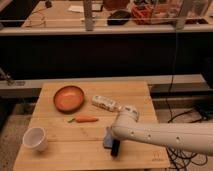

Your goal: Place the eraser on the white sponge

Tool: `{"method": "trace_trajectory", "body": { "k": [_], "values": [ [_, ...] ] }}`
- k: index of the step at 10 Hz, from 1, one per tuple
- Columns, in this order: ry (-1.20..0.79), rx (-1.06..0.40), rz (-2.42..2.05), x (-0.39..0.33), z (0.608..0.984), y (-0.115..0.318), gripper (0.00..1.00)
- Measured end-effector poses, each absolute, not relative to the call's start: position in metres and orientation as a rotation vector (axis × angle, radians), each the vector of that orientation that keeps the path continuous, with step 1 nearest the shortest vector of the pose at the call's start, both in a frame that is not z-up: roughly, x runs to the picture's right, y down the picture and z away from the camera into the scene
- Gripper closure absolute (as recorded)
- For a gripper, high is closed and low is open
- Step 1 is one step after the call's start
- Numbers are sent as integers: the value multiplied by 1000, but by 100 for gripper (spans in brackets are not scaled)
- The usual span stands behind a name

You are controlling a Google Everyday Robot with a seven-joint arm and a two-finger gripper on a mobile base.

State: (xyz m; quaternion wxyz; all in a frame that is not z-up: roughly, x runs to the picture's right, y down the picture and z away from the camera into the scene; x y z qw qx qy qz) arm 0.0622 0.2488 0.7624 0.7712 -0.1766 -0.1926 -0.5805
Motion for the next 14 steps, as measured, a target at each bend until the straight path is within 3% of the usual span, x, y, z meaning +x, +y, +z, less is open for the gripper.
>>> {"method": "trace_trajectory", "body": {
  "k": [4, 5, 9, 12, 14],
  "values": [
    [-452, -421, -1267, 42, 775, 241, 99],
    [-444, -434, -1261, 39, 779, 240, 93],
    [-402, -464, -1241, 30, 785, 237, 50],
    [-390, -482, -1233, 30, 781, 235, 23],
    [-393, -500, -1230, 35, 778, 233, 20]
  ]
}}
